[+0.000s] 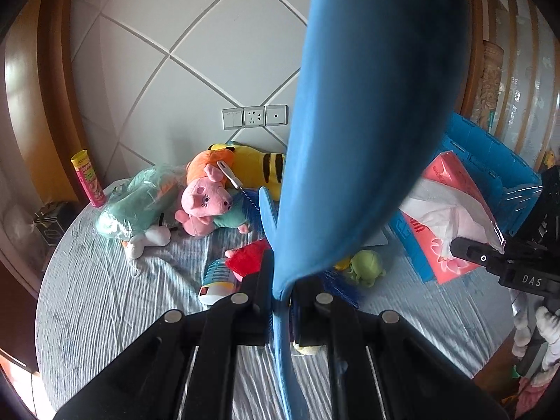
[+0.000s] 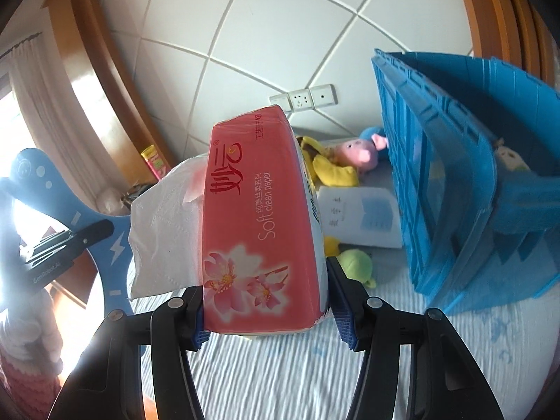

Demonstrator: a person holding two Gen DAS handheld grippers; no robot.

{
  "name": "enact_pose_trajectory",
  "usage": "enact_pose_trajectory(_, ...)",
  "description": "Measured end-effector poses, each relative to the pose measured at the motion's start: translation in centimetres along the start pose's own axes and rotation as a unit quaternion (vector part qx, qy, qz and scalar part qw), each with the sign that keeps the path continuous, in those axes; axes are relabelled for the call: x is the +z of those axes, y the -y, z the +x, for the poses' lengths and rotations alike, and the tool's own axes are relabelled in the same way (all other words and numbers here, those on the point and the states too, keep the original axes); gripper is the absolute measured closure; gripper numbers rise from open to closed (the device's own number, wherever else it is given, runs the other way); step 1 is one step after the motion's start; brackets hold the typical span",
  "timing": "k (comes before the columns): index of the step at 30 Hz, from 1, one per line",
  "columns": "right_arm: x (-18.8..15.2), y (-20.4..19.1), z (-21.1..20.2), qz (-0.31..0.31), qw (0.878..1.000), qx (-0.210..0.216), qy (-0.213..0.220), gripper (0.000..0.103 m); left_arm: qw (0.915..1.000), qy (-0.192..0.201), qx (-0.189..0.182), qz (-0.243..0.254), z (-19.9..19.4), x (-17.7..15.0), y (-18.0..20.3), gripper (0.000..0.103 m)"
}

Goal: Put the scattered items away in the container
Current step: 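Lift and carry the blue toy and tissue pack over the crate with both grippers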

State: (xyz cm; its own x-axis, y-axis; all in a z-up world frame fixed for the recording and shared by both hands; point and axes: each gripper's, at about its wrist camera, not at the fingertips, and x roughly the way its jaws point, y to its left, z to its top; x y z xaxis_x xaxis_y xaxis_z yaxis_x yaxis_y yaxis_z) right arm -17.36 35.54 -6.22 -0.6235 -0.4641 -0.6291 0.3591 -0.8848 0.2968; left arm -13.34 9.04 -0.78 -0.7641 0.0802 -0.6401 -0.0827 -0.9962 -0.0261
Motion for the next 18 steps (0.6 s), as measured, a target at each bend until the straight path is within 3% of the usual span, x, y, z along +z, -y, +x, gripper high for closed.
enact_pose_trajectory(18, 1.8, -1.4, -5.8, -0.013, 0.998, -0.037, 0.051, 0.047, 0.9989, 0.03, -0.016, 0.034, -3.2, 2.3, -0.6, 0.095)
